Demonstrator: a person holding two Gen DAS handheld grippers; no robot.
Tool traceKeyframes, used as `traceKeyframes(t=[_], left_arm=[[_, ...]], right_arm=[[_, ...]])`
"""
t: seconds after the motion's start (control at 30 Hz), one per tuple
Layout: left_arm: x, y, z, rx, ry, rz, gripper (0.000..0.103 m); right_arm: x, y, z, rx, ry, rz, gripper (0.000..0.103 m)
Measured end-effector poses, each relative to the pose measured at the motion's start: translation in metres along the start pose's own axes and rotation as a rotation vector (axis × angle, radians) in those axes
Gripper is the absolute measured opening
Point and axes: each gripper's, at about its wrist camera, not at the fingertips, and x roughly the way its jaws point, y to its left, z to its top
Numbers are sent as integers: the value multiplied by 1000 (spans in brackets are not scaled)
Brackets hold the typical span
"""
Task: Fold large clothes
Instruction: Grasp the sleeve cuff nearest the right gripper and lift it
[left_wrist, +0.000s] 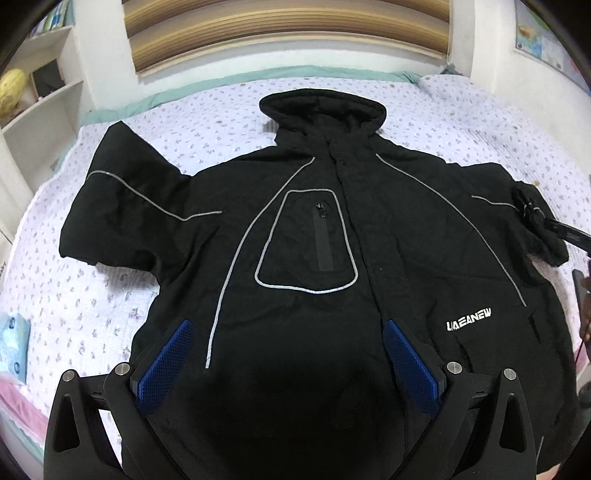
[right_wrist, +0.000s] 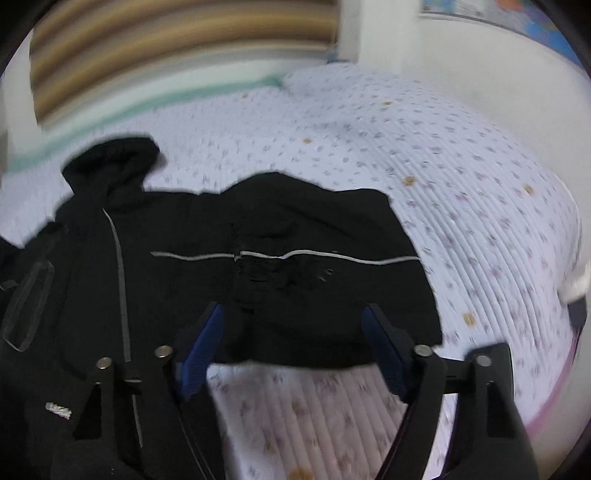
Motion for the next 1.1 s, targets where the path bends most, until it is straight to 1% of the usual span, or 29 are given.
traceKeyframes(t=[0.07, 0.13, 0.17, 0.23, 0.27, 0.3, 0.33, 0.4, 0.5, 0.57, 0.67, 0.7, 0.77, 0.93, 1.03, 1.1], left_arm=[[2, 1, 0, -1, 5, 6, 102], [6, 2, 1, -5, 16, 12, 102], [9, 2, 2, -8, 24, 15, 102], [13, 0, 2, -11, 40, 16, 102], [13, -2, 2, -9, 43, 14, 102], [13, -4, 2, -3, 43, 14, 102], [12, -6, 2, 6, 42, 15, 102], [10, -10, 2, 20, 37, 20, 102], [7, -15, 4, 33, 29, 22, 102], [6, -19, 4, 36, 28, 17, 102], [6, -26, 4, 46, 30, 3, 102], [6, -31, 4, 53, 32, -3, 102], [6, -37, 3, 67, 34, -8, 102], [3, -58, 2, 118, 29, -10, 102], [0, -66, 4, 133, 25, -11, 102], [-1, -72, 4, 139, 26, -15, 102]], right_arm=[[25, 5, 0, -25, 54, -3, 73], [42, 6, -2, -26, 91, -14, 72], [49, 6, -2, -30, 96, -23, 72], [62, 6, -2, -53, 82, -70, 72], [65, 5, -1, -57, 75, -84, 68], [68, 3, 1, -53, 65, -94, 59], [69, 0, 3, -40, 57, -90, 42], [63, -8, 9, -19, 32, -101, 23], [33, -28, 17, 42, -57, -89, 20], [5, -52, 23, 96, -127, -101, 19], [-26, -94, 36, 164, -186, -112, 19], [-30, -105, 38, 180, -192, -117, 19], [-36, -139, 43, 232, -198, -133, 19], [-39, -234, 40, 419, -198, -109, 17], [-44, -276, 30, 503, -218, -105, 17], [-45, -295, 23, 542, -237, -87, 17]])
